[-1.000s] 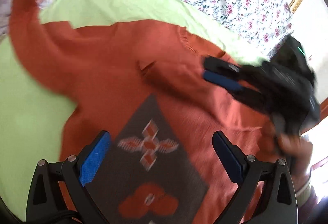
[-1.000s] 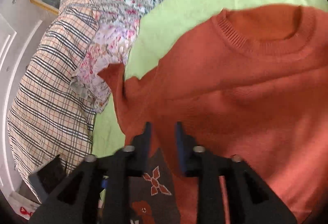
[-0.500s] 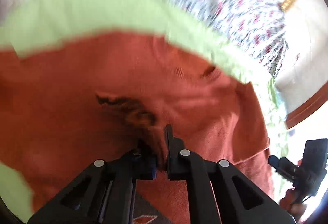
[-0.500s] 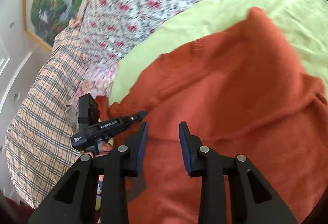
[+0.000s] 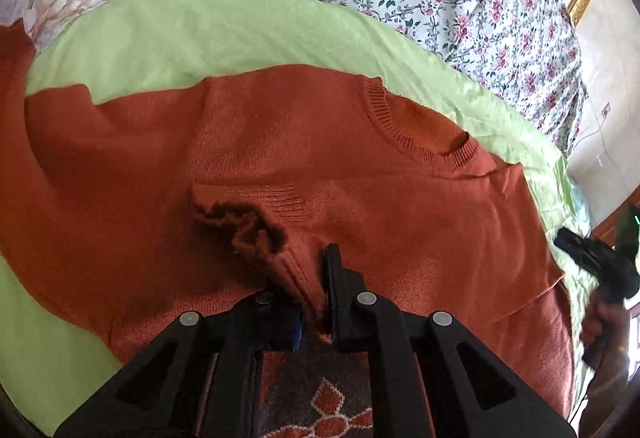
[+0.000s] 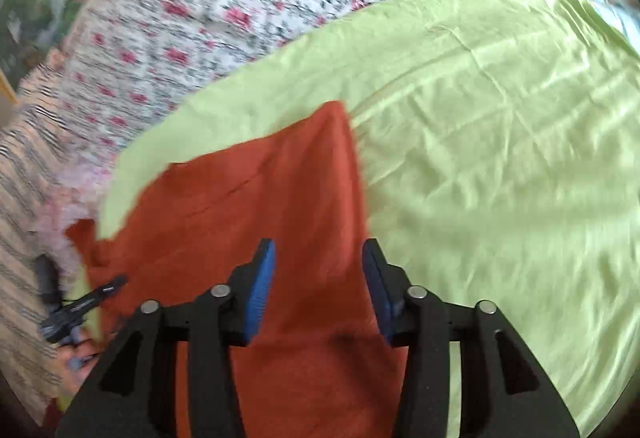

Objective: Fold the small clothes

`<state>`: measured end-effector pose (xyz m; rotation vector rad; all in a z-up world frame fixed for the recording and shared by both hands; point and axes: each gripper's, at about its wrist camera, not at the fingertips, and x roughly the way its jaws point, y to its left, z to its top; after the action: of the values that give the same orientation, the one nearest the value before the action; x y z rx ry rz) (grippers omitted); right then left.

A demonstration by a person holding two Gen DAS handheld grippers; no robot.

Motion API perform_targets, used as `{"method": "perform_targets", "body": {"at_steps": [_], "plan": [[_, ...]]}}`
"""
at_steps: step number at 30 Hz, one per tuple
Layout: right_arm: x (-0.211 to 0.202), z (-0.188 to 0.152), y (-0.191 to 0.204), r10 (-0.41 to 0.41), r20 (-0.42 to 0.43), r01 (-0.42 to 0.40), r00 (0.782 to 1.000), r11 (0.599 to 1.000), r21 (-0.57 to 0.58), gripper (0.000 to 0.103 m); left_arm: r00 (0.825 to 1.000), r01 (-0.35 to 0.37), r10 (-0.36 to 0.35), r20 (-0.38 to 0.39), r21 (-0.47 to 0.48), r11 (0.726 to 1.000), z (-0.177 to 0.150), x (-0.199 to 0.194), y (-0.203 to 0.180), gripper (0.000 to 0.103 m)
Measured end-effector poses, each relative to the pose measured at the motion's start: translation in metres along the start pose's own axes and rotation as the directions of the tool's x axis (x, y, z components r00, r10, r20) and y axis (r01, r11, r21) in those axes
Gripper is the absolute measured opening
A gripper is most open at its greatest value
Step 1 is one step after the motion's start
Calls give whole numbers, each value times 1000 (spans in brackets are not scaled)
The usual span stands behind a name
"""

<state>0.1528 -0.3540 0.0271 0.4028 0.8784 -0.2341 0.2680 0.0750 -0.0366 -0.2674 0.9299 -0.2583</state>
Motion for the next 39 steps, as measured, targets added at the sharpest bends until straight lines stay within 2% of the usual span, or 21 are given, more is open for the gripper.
{"method": "perform_targets", "body": {"at_steps": [4, 5, 6, 7, 9, 10, 13, 15, 17, 20, 22, 24, 26, 28, 31, 33, 36, 39], "plan": [[48, 17, -4, -38, -107, 34, 994, 999, -36, 49, 1000, -13, 13, 4, 25, 1000, 0, -5, 2, 9], [54, 17, -3, -35, -110, 31, 993, 998, -46, 48, 1000, -19, 19, 11, 39, 999, 1, -4, -2, 6], [54, 19, -1, -35, -103, 28, 994, 997, -66, 34, 999, -26, 24, 24, 62, 998, 4, -6, -8, 6], [52, 22, 0, -27, -103, 20, 994, 998, -67, 10, 999, -24, 21, 46, 83, 996, 7, -10, -14, 6], [31, 27, -1, -1, -35, -1, 999, 999, -52, 10, 995, -22, 10, 103, 114, 993, 10, -19, -23, 6], [23, 28, -1, -9, -7, 8, 1000, 998, -61, 10, 994, -41, 27, 109, 124, 991, 10, -18, -25, 6], [30, 23, -8, -31, -14, 30, 999, 998, -55, 10, 994, -100, 94, 49, 117, 988, 5, 3, -17, 7], [43, 18, -14, -41, -49, 39, 998, 999, -38, 10, 995, -95, 94, 16, 84, 992, 3, 7, -9, 11], [45, 14, -19, -34, -53, 33, 998, 999, -12, 11, 994, -103, 102, 27, 72, 992, 2, 1, -6, 16], [22, 12, -13, -106, 2, 106, 994, 994, 2, 18, 991, -126, 123, 43, 72, 989, -1, -9, -3, 22], [4, 2, 4, -65, 57, 67, 996, 997, -35, 18, 990, -136, 133, 38, 69, 988, -6, -12, -2, 22], [5, -14, 20, -25, 20, 27, 999, 994, -102, 23, 990, -143, 142, 26, 58, 988, -16, -15, 5, 22], [20, -29, 20, -50, -61, 43, 997, 993, -109, 25, 990, -137, 136, 28, 38, 990, -19, -23, 7, 23], [16, -35, 13, -42, -44, 38, 998, 996, -84, 25, 990, -134, 133, 39, 23, 991, -20, -38, 12, 23], [-6, -36, 19, 6, -28, -7, 1000, 998, -56, 25, 983, -162, 163, 83, -10, 987, -18, -66, 32, 43], [-23, -40, 31, 49, -4, -50, 999, 995, -91, 30, 968, -216, 222, 121, -60, 975, -11, -86, 56, 63], [-39, -52, 48, 105, -7, -105, 994, 985, -136, 37, 939, -289, 312, 147, -155, 945, 6, -106, 102, 75], [-41, -68, 63, 139, -44, -144, 989, 979, -142, 38, 913, -328, 379, 150, -282, 902, 24, -118, 163, 78]]}}
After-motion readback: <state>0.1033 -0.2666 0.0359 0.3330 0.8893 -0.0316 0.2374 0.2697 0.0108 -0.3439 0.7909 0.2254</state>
